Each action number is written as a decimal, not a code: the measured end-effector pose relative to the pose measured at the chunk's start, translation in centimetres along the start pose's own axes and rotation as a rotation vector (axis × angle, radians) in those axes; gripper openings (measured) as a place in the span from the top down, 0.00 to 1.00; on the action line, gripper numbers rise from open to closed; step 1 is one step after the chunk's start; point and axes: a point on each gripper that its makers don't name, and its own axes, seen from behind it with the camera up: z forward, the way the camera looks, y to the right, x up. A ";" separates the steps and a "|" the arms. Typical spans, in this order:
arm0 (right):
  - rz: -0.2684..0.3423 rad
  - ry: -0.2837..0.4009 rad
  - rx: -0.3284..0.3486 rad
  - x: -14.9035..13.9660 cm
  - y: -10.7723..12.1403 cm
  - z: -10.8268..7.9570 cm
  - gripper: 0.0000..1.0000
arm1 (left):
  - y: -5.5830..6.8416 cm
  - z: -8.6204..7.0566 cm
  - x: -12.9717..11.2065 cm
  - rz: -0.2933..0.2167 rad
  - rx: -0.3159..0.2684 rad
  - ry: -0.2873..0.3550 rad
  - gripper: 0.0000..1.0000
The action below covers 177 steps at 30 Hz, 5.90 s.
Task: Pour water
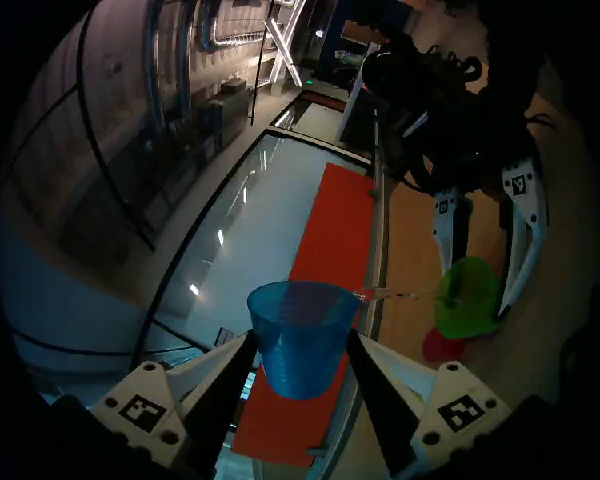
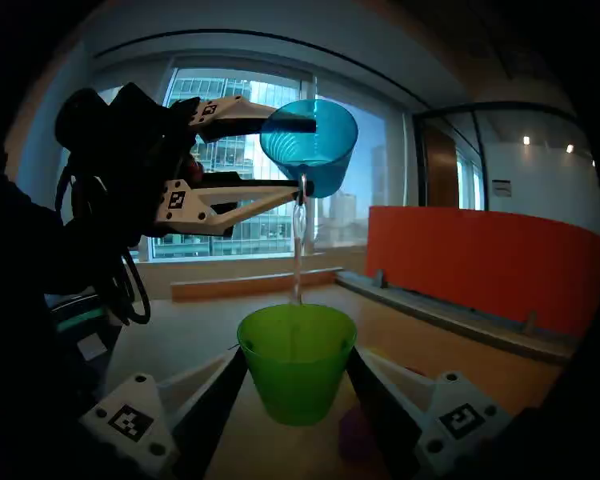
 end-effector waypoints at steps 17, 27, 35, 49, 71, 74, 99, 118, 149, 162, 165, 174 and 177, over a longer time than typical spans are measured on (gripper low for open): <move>-0.002 0.007 0.000 0.0 -0.1 0.0 0.13 | 0.2 -0.2 0.5 0.055 -0.011 -0.003 0.20; -0.006 0.009 0.001 0.2 0.0 0.0 0.13 | -0.3 -0.1 0.9 0.087 -0.014 0.003 0.20; -0.006 0.008 0.001 0.2 0.0 0.1 0.13 | -0.5 -0.3 1.2 0.106 -0.017 0.007 0.20; -0.007 0.011 0.003 0.2 0.1 0.1 0.13 | -1.0 -0.4 1.5 0.154 -0.011 0.008 0.20; -0.007 0.019 0.001 0.3 0.1 -0.1 0.13 | -1.6 -0.4 2.5 0.242 0.005 0.019 0.20; -0.007 0.019 0.000 0.4 0.2 -0.1 0.13 | -1.8 -0.3 2.8 0.257 0.005 0.023 0.20; -0.010 0.025 0.000 0.5 0.1 -0.2 0.13 | -2.3 -0.7 3.5 0.400 0.025 0.030 0.20; -0.008 0.032 -0.005 0.7 0.3 -0.3 0.13 | -2.0 -0.5 3.4 0.357 0.026 0.028 0.20; -0.004 0.038 -0.026 0.8 0.7 -1.3 0.13 | -0.8 0.5 0.6 -0.370 -0.027 0.052 0.20; -0.010 0.042 -0.035 1.2 0.8 -1.8 0.13 | -0.7 1.4 -1.3 -0.829 -0.072 0.041 0.20; -0.010 0.044 -0.036 1.4 0.7 -1.9 0.13 | -0.6 1.4 -1.5 -0.919 -0.082 0.051 0.20; -0.015 0.042 -0.038 1.8 0.5 -2.1 0.13 | -0.4 1.7 -1.1 -1.136 -0.111 0.083 0.20; -0.014 0.044 -0.038 1.9 0.5 -2.0 0.13 | -0.3 1.8 -1.0 -1.178 -0.120 0.093 0.20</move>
